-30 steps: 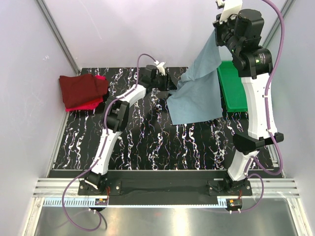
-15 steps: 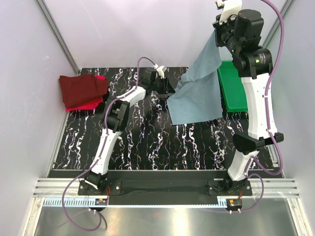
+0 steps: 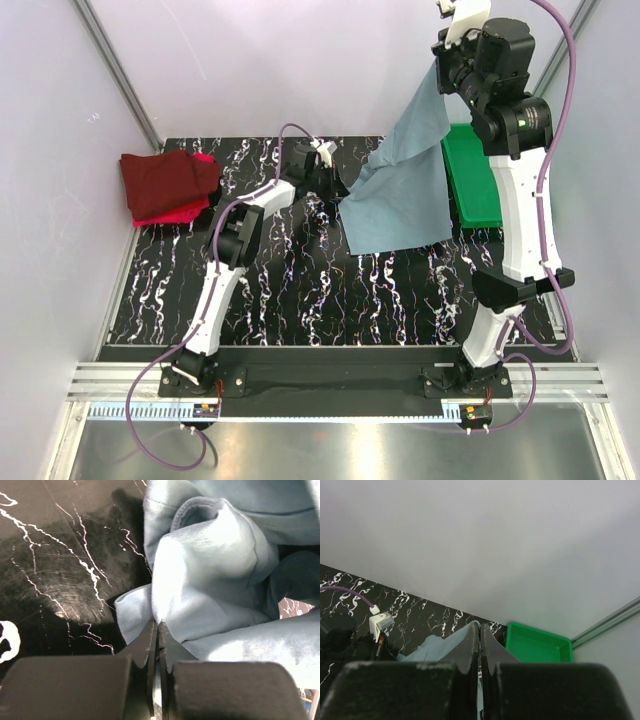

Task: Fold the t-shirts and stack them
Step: Flatten the tshirt out

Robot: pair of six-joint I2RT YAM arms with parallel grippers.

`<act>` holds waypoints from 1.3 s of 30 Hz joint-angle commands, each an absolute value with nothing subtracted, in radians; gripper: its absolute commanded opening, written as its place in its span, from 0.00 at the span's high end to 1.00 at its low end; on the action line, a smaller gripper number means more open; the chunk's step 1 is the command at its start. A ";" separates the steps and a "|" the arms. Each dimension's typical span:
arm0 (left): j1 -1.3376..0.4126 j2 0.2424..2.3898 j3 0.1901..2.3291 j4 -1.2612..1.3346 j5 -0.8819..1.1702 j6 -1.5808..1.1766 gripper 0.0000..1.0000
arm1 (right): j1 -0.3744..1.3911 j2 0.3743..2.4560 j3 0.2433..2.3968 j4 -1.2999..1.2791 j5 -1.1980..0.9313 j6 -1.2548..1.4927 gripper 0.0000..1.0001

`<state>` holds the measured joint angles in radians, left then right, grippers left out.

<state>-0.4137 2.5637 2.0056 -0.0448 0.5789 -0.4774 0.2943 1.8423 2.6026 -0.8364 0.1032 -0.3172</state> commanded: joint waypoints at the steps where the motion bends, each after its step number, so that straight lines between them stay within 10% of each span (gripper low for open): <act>1: -0.413 2.482 2.003 -0.018 0.586 -0.456 0.99 | 0.296 1.841 2.655 -0.784 0.100 -0.316 1.00; 24: -0.101 1.991 2.206 -0.394 0.534 -0.006 1.00 | 0.230 1.954 2.684 -0.798 0.233 -0.196 1.00; 39: 0.078 1.417 1.971 -0.312 0.649 0.046 1.00 | 0.229 1.527 2.415 -0.862 0.103 -0.156 1.00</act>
